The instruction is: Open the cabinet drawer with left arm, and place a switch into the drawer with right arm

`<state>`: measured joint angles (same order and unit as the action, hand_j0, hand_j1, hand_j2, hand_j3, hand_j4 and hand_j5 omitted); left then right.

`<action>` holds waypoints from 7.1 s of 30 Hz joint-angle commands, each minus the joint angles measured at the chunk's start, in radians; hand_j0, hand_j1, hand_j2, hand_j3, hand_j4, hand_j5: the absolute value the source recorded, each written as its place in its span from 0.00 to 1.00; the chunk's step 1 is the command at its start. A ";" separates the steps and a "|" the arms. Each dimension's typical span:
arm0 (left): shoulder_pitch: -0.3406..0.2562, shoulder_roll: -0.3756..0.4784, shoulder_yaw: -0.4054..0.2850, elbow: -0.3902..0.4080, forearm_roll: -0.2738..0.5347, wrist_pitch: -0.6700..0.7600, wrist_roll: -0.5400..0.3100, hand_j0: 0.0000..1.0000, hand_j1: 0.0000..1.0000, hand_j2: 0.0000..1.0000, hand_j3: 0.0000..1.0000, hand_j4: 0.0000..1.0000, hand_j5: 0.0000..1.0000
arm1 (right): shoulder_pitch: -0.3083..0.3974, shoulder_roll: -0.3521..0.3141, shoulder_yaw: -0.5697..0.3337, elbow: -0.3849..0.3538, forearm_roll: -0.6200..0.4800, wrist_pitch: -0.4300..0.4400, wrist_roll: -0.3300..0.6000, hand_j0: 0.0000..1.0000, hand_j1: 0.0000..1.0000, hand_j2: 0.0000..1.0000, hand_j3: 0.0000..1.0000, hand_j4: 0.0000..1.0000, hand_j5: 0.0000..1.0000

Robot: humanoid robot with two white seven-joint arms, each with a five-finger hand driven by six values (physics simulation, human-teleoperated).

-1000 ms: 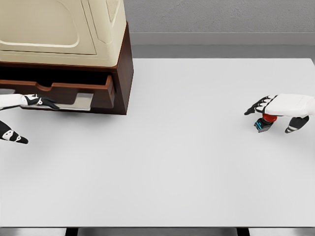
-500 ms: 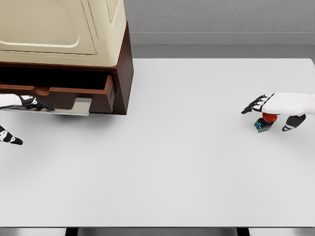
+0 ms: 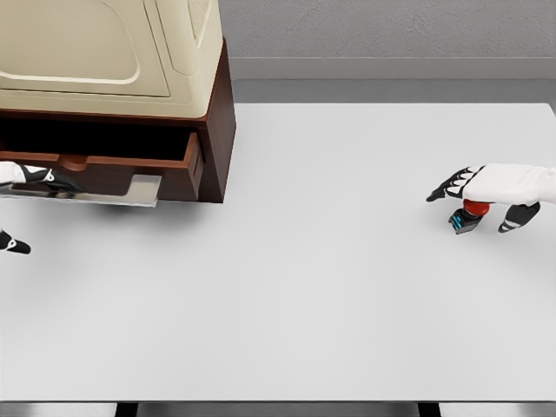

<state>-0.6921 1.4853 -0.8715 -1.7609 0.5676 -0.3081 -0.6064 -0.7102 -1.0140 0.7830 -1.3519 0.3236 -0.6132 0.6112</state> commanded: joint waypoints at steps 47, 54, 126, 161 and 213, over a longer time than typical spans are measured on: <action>0.028 0.099 -0.116 -0.002 -0.014 -0.189 -0.005 0.88 0.88 0.88 0.88 0.88 0.88 | 0.003 -0.008 0.009 -0.003 -0.006 0.002 0.000 0.91 0.91 0.91 0.91 0.91 0.91; 0.029 0.110 -0.159 -0.002 -0.017 -0.233 -0.005 0.88 0.88 0.88 0.88 0.88 0.88 | 0.003 -0.008 0.009 -0.001 -0.006 0.002 0.000 0.90 0.90 0.90 0.90 0.90 0.90; -0.032 0.260 0.052 0.067 0.311 -0.303 -0.005 1.00 1.00 1.00 1.00 1.00 1.00 | 0.005 -0.006 0.018 0.017 0.000 0.002 0.000 0.60 0.60 0.60 0.60 0.60 0.60; -0.030 0.092 0.195 0.026 0.020 -0.303 -0.005 1.00 1.00 1.00 1.00 1.00 1.00 | -0.060 0.018 0.004 0.011 -0.015 0.002 0.000 0.38 0.38 0.38 0.38 0.38 0.38; -0.030 0.125 0.187 0.107 0.028 -0.303 -0.005 1.00 1.00 1.00 1.00 1.00 1.00 | -0.632 0.361 0.387 -0.176 -0.047 0.002 0.000 0.41 0.41 0.41 0.41 0.41 0.41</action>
<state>-0.7210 1.6100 -0.6843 -1.6538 0.5870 -0.6140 -0.6113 -1.3483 -0.6860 1.1285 -1.5238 0.2895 -0.6144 0.6116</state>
